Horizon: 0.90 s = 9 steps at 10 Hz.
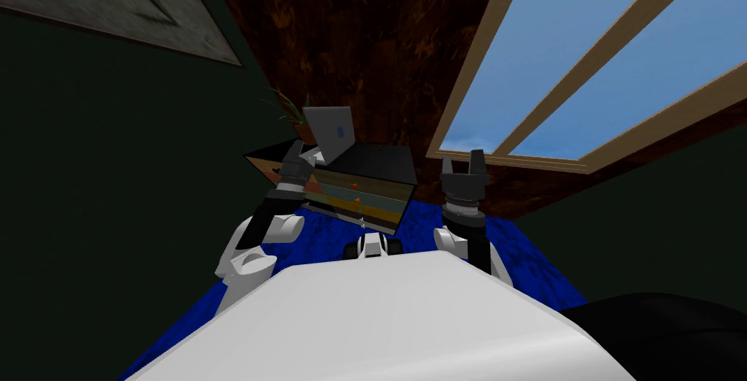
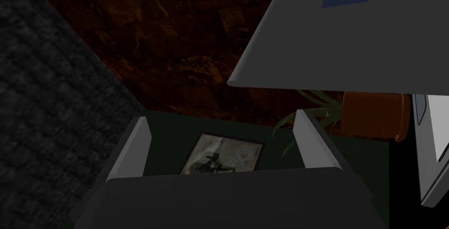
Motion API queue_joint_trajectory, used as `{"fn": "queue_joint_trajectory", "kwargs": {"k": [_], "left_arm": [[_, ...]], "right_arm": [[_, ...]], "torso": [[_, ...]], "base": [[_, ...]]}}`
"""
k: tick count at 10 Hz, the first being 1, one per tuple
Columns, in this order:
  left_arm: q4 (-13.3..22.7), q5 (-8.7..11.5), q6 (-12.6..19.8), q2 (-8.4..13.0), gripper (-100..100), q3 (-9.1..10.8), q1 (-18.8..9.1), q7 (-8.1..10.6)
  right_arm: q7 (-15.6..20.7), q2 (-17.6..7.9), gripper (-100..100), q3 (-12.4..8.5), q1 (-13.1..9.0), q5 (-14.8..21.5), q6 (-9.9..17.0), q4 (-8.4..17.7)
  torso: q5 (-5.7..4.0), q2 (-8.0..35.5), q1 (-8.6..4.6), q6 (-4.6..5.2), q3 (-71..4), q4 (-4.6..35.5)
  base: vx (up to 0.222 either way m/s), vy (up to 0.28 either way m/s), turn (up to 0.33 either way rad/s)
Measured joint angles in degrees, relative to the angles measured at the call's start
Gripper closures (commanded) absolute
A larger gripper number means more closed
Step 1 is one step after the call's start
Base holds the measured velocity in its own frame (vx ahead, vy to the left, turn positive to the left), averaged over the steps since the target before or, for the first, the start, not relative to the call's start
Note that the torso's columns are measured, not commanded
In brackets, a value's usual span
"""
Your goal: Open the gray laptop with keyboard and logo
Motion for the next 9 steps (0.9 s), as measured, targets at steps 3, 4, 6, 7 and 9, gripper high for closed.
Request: {"fn": "queue_joint_trajectory", "kwargs": {"k": [3,4,6,7,9], "left_arm": [[-1.0,1.1,4.5,2.4,-100,-0.28,-3.1,0.62],[-1.3,1.4,6.1,2.9,-100,-0.35,-3.8,0.79],[-1.9,2.2,9.2,4.6,-100,-0.36,-5.8,1.3],[-2.1,2.9,10.8,5.9,-100,-0.18,-7.1,1.71],[-2.7,3.2,13.6,6.6,-100,-0.25,-8.0,1.98]], "right_arm": [[0.0,0.0,0,0.0,0.0,0.0,0.0,0.0],[0.0,0.0,0,0.0,0.0,0.0,0.0,0.0],[0.0,0.0,0,0.0,0.0,0.0,0.0,0.0],[0.0,0.0,0,0.0,0.0,0.0,0.0,0.0],[0.0,0.0,0,0.0,0.0,0.0,0.0,0.0]], "torso": [[-0.01,0.0,-0.01,0.03,0.0,0.0],[-0.01,0.0,-0.03,0.0,0.0,0.0],[-0.01,0.0,-0.04,0.0,0.0,0.0],[0.0,0.0,0.03,0.03,0.0,0.0],[-0.03,0.0,-0.11,0.0,0.0,0.0]], "base": [[0.02,0.052,-0.079],[0.018,0.055,-0.117],[0.015,0.053,-0.093],[0.017,0.061,-0.062],[0.011,0.026,-0.053]]}}
